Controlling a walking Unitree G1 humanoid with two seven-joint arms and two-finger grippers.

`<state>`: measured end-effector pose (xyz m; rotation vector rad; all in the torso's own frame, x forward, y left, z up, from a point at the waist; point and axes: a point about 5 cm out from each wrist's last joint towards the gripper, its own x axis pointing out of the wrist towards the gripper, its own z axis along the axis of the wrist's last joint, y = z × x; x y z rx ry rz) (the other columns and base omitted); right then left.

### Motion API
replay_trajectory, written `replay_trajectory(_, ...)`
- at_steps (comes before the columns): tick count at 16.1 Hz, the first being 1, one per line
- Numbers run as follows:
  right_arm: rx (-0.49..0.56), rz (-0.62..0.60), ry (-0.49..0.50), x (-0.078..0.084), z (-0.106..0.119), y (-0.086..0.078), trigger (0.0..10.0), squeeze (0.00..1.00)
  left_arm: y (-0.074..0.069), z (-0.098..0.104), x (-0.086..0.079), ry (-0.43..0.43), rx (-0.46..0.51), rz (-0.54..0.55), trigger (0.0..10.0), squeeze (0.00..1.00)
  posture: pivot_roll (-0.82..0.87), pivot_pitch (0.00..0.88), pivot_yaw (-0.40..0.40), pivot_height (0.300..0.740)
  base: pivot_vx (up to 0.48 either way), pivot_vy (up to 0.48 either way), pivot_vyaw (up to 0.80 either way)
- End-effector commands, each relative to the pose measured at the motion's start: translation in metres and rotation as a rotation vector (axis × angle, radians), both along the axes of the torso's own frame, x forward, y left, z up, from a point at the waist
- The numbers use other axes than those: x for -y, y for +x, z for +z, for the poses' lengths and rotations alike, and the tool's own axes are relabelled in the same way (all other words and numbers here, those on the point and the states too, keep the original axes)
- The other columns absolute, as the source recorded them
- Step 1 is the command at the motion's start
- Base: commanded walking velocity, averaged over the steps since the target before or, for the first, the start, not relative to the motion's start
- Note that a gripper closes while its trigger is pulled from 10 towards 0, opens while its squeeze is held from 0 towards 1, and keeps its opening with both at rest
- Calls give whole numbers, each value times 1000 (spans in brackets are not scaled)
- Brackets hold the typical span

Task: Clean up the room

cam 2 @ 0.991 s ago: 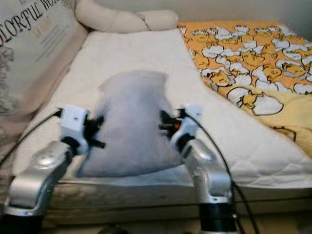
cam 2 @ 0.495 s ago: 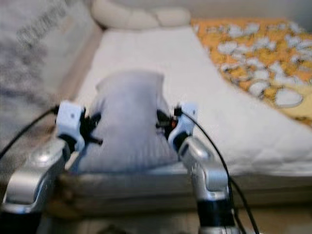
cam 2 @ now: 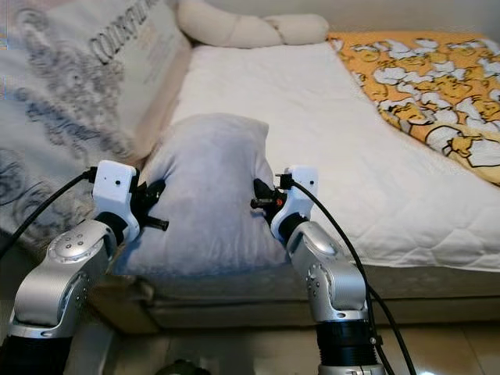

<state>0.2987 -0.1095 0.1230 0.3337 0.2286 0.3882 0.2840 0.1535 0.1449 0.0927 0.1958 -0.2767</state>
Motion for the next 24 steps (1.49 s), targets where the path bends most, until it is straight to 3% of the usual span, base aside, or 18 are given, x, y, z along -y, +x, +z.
replay_trajectory(1, 28, -10, 5, 4, 8, 1, 10000, 0, 2, 9, -1, 8, 47, 5, 10000, 0, -3, 0, 50, 740, 270, 0, 0)
replay_trajectory(9, 68, 90, -53, -8, 9, -1, 10000, 0, 5, 11, -5, 1, 52, 27, 10000, 0, 0, 0, 64, 740, 334, 0, 155)
replay_trajectory(24, 61, 119, -70, -11, 4, 0, 10000, 0, 9, 13, -13, 35, 63, 33, 10000, 0, 0, 0, 76, 740, 338, 0, 53)
